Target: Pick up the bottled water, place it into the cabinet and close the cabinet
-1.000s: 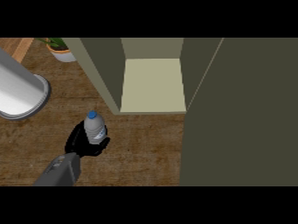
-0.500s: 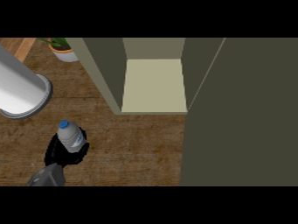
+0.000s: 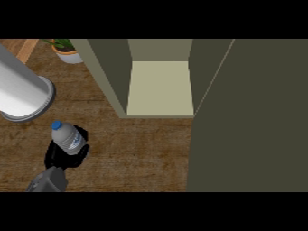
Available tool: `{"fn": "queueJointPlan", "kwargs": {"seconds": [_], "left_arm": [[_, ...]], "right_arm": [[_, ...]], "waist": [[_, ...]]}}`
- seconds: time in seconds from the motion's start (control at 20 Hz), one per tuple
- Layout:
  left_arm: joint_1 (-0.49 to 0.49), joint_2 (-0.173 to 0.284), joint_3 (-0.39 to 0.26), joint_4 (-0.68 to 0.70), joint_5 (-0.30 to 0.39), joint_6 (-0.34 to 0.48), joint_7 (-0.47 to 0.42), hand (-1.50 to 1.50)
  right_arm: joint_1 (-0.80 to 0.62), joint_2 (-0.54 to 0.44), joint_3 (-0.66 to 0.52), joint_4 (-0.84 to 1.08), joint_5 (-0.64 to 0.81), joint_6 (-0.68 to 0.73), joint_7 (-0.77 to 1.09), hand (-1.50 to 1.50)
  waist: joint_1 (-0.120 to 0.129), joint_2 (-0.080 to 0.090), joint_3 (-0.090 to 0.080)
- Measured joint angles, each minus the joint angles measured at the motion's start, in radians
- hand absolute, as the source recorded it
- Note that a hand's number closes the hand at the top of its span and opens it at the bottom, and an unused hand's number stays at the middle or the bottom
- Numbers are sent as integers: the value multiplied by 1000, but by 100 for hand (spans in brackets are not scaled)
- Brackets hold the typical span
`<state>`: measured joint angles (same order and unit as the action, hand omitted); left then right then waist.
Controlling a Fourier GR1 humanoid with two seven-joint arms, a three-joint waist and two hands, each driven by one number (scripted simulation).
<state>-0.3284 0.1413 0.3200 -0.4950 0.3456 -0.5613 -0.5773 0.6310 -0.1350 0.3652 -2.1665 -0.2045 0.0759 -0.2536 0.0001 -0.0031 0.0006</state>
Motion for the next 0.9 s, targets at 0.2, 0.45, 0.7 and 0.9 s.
{"fn": "queueJointPlan", "kwargs": {"seconds": [0.2, 0.45, 0.7, 0.9], "left_arm": [[45, -31, -26, -159, 41, 23, 98, 150], [117, -93, -88, -405, 68, 94, 223, 150], [147, -126, -197, -608, 99, 222, 306, 150], [130, -135, -302, -723, 120, 365, 348, 150]], "right_arm": [[-13, 2, 1, 8, -3, -6, 3, -150], [-9, -2, 6, 5, -7, -10, 4, -150], [-1, 2, 43, -5, 9, -24, 12, -150], [-17, 9, 52, 13, 11, -30, 5, -150]], "waist": [[3, -1, 0], [5, -2, 1], [2, -2, 0], [-2, 0, 0]]}}
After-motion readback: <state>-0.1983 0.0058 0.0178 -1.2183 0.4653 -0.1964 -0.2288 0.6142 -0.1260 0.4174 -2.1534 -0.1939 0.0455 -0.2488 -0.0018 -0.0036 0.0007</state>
